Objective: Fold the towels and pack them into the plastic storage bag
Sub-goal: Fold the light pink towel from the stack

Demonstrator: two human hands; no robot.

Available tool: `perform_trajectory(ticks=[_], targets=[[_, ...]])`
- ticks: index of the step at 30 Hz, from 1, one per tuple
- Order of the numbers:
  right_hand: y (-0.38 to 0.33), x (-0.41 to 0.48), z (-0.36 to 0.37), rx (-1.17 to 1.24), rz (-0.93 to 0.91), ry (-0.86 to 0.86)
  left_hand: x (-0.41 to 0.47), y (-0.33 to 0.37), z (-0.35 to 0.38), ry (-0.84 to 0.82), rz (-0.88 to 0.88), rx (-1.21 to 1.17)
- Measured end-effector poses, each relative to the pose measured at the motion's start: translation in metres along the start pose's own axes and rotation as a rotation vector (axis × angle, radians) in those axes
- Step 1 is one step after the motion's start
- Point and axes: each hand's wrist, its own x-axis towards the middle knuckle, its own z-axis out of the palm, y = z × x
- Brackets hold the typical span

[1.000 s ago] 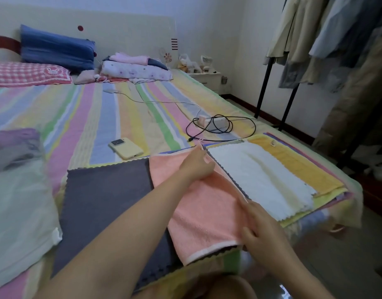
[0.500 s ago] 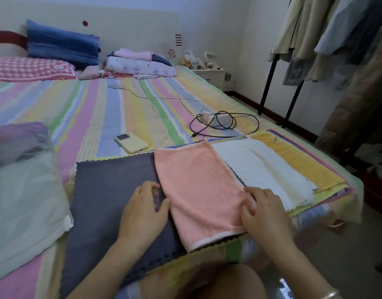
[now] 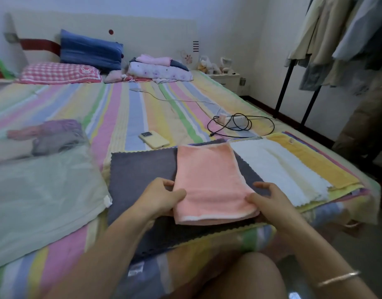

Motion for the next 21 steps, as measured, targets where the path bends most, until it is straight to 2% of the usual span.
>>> perform_trajectory(ticks=[3, 5, 9, 11, 14, 16, 19, 21], targets=[[-0.003, -0.035, 0.024, -0.016, 0.018, -0.203, -0.01, -0.015, -0.048, 0.134, 0.041, 0.135], [-0.003, -0.058, 0.044, -0.064, 0.027, -0.321, -0.019, -0.032, -0.076, 0.147, 0.029, 0.162], [0.002, -0.082, 0.071, 0.032, 0.054, -0.522, -0.029, -0.067, -0.11, 0.146, -0.063, 0.125], [0.008, -0.078, 0.074, -0.062, -0.005, -0.474, -0.032, -0.081, -0.112, 0.142, -0.06, 0.113], [0.01, -0.061, 0.068, -0.474, -0.199, -0.24, -0.035, -0.094, -0.107, 0.121, -0.048, 0.137], [0.004, -0.048, 0.063, -0.659, -0.265, -0.096, -0.03, -0.095, -0.107, 0.157, 0.016, 0.266], [-0.012, -0.022, 0.059, -0.765, -0.306, 0.093, -0.014, -0.076, -0.108, 0.289, 0.166, 0.584], [-0.024, 0.003, 0.061, -0.739, -0.29, 0.14, 0.005, -0.054, -0.099, 0.286, 0.286, 0.574]])
